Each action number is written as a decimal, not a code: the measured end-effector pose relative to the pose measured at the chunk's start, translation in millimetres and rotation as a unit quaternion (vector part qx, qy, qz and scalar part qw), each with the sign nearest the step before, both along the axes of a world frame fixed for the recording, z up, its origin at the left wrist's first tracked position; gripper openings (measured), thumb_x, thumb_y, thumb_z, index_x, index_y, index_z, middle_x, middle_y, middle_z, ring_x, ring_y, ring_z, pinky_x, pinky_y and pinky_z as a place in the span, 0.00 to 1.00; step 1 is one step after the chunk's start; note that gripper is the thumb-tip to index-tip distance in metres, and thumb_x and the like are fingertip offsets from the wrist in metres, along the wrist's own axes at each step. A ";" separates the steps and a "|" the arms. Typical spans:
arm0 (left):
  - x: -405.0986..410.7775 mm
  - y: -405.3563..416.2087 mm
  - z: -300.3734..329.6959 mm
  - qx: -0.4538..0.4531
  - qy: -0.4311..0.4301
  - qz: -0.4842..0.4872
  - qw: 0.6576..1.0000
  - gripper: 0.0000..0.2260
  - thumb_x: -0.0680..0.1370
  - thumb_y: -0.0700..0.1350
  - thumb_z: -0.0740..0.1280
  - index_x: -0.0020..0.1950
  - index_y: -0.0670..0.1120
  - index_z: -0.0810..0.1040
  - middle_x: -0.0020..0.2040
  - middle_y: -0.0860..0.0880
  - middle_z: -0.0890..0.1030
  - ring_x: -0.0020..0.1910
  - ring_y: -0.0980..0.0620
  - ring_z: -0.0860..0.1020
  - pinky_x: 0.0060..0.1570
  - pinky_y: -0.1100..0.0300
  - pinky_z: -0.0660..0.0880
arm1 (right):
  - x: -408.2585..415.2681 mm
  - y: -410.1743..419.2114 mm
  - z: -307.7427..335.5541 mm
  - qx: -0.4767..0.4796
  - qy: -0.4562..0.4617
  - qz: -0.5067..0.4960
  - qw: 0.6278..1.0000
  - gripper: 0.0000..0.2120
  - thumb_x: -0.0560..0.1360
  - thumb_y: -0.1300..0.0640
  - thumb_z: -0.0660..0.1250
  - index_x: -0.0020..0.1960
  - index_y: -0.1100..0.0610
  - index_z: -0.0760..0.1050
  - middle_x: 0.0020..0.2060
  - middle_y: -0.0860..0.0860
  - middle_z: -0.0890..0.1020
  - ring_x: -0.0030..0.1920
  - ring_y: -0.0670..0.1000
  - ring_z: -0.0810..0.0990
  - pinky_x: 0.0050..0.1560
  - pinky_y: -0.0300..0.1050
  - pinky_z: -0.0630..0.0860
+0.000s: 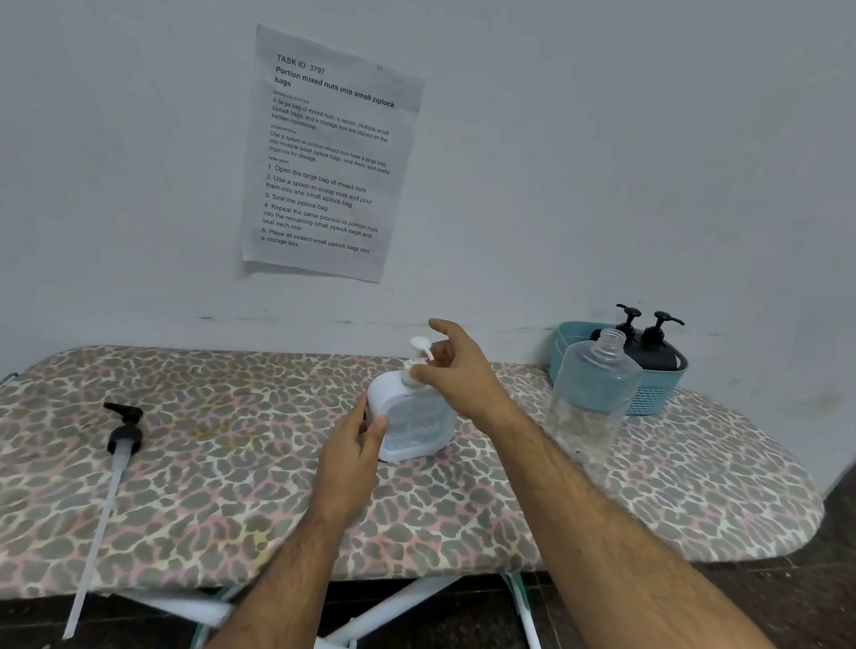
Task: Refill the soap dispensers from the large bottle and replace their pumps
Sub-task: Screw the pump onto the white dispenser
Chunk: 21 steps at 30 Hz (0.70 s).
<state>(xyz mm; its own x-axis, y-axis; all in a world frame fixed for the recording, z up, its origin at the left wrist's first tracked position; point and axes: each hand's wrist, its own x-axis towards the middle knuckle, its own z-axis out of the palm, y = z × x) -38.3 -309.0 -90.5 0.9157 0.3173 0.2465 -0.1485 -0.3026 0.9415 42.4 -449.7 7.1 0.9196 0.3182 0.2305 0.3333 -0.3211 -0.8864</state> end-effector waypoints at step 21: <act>27.7 9.9 62.6 0.106 -0.003 -0.035 0.994 0.18 0.73 0.45 0.75 0.62 0.49 0.79 0.54 0.56 0.80 0.55 0.54 0.79 0.58 0.53 0.77 | 13.7 -7.1 13.9 -0.103 -0.016 0.056 0.993 0.14 0.71 0.60 0.74 0.56 0.58 0.79 0.41 0.49 0.80 0.40 0.45 0.78 0.44 0.39 0.72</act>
<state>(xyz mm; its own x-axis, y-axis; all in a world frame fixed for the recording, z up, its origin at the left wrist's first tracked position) -10.6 -299.1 -27.9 0.9322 0.1935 0.3059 -0.1807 -0.4836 0.8564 56.1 -456.8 21.0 0.8691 0.4609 0.1794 0.4045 -0.4536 -0.7941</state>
